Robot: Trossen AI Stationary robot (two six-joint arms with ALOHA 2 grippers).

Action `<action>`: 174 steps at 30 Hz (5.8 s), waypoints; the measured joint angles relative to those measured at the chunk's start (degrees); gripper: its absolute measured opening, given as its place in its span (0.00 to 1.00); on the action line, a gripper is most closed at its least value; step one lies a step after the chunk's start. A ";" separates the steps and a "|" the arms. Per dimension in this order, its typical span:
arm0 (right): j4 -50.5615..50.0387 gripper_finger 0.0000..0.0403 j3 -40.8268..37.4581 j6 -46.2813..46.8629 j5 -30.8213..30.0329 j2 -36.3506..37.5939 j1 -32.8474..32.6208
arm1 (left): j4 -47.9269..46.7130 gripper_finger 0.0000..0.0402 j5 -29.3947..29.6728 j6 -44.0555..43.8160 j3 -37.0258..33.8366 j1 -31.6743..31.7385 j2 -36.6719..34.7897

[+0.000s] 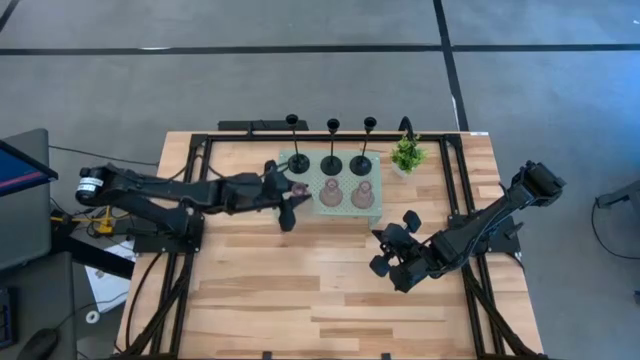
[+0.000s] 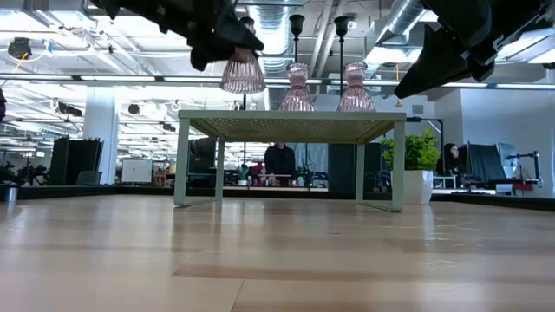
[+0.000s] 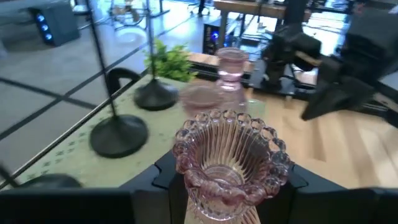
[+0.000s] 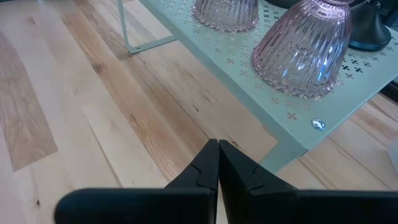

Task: Pick & Place candle stick holders
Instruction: Put the glass candle holder on the shelf aligned with the other black candle holder, then return to Home Position

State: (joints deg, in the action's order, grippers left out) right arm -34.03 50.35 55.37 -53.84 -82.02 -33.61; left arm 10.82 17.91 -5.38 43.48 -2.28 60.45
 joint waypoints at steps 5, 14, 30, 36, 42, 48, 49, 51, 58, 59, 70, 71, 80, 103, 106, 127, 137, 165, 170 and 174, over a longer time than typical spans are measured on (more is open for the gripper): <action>0.02 0.00 0.00 -0.03 0.00 0.00 0.00 | -3.35 0.34 -0.13 -1.69 -0.04 3.23 0.00; 0.03 0.00 0.00 -0.02 0.01 0.00 0.00 | -1.86 0.34 -0.06 -3.92 -3.12 5.16 0.07; 0.12 0.00 0.00 -0.44 0.00 0.00 0.02 | 5.29 0.34 0.06 -5.39 -7.62 5.81 0.04; 0.12 0.00 0.00 -0.44 0.02 0.00 0.02 | 6.62 0.34 0.07 -5.45 -8.00 5.81 0.04; 0.12 0.00 0.00 -0.44 0.02 0.00 0.02 | 6.83 0.36 0.04 -5.96 -8.02 5.81 0.04; 0.12 0.00 0.00 -0.42 0.00 0.00 0.02 | 7.16 0.37 -0.44 -6.51 -8.02 6.18 0.04; 0.12 0.00 0.00 -0.43 0.02 0.00 0.02 | 7.20 0.37 -0.50 -6.52 -8.02 6.18 0.04; 0.12 0.00 0.00 -0.43 0.02 0.00 0.02 | 7.22 0.37 -0.57 -6.52 -8.04 6.16 0.04; 0.12 0.00 0.00 -0.42 0.02 0.00 0.02 | 7.24 0.37 -0.52 -6.50 -8.02 6.16 0.04; 0.12 0.00 0.00 -0.42 0.01 0.00 0.02 | 7.24 0.37 -0.50 -6.50 -8.02 6.16 0.04; 0.14 0.00 0.00 -0.39 0.02 0.00 0.02 | 7.40 0.43 -0.37 -6.50 -8.02 6.16 0.04; 0.14 0.00 0.00 -0.39 0.01 0.00 0.02 | 7.46 0.45 -0.37 -6.50 -8.02 6.16 0.04; 0.14 0.00 0.00 -0.37 0.00 0.00 0.02 | 8.28 0.55 -0.39 -3.43 -8.02 6.16 0.04; 0.11 0.00 0.00 -0.42 0.09 0.00 0.00 | 11.56 0.59 -4.88 3.82 -8.00 4.46 -15.05; 0.10 0.00 0.00 -0.44 0.09 0.00 0.00 | 11.19 0.54 -11.87 6.42 -8.00 3.57 -15.93; 0.06 0.00 0.00 -0.48 0.22 0.00 0.00 | 6.69 0.01 -18.60 3.83 -8.00 1.23 -15.41; 0.07 0.00 0.00 -3.65 1.44 0.00 -1.42 | 6.24 0.01 -18.78 3.52 -8.02 -3.19 -16.28; 21.59 0.00 0.02 -45.19 20.33 15.37 -3.05 | 0.10 0.04 -26.67 9.93 -13.29 -11.37 -21.70; 22.91 0.00 0.02 -43.20 20.31 15.24 -1.99 | 0.33 0.03 -26.67 4.69 -13.99 -11.37 -21.73; 22.79 0.00 0.02 -40.65 20.83 15.17 -0.95 | 0.40 0.03 -26.58 3.84 -13.99 -11.37 -21.73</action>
State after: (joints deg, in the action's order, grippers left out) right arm -11.24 50.37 14.72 -33.01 -66.85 -34.55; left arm 11.22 -8.67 -1.54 29.50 -13.65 38.72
